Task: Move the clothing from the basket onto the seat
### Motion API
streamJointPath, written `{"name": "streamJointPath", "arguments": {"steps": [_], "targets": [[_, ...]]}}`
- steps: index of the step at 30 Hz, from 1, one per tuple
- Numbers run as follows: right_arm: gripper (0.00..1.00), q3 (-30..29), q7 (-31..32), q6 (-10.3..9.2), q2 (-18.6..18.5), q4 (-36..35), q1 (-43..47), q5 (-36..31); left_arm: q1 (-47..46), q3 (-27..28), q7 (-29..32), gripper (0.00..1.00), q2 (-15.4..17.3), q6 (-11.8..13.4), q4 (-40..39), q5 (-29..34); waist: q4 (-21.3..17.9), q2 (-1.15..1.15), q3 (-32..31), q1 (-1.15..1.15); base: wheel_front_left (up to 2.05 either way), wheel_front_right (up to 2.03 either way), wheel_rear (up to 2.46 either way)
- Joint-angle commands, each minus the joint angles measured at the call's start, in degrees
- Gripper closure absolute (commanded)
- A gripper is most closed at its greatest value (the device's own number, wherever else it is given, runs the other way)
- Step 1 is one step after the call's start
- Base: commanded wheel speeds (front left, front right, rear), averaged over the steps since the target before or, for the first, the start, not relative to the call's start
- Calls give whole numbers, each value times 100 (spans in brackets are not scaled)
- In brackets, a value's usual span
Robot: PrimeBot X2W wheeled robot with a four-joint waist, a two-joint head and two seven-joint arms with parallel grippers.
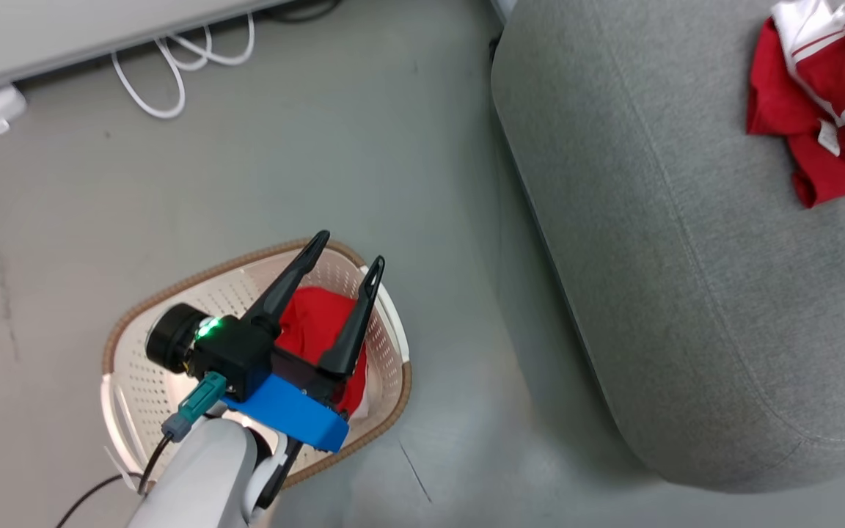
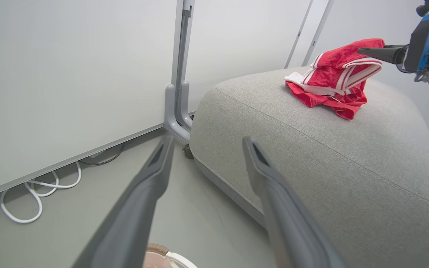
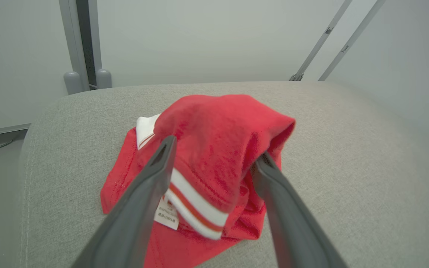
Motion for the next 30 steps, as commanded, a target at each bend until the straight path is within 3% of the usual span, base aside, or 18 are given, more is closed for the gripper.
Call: {"name": "streamJointPath", "arguments": {"steps": [1, 9, 17, 22, 30], "targets": [[0, 37, -23, -4, -12, 46, 139, -48, 139, 71, -20, 0, -35, -23, 40, -30, 39, 0, -323, 0, 0, 0, 0], [0, 385, -91, -4, -67, 107, 566, -124, 534, 337, -19, 0, -310, -23, 249, -118, 229, 0, -1147, 0, 0, 0, 0], [0, 943, -458, -4, 186, -247, 1416, 140, 1011, 831, -20, 0, -526, -15, 410, -116, 551, 0, -1841, 0, 0, 0, 0], [0, 1233, -593, -4, 498, -1027, 2253, 507, 1352, 1160, -19, 0, -598, 32, 422, -42, 816, 0, -2172, 0, 0, 0, 0], [0, 1530, -394, -4, 1024, -2895, 3773, 890, 1798, 1690, -19, 0, -628, 57, 408, 94, 1182, 0, -2500, 0, 0, 0, 0]]}}
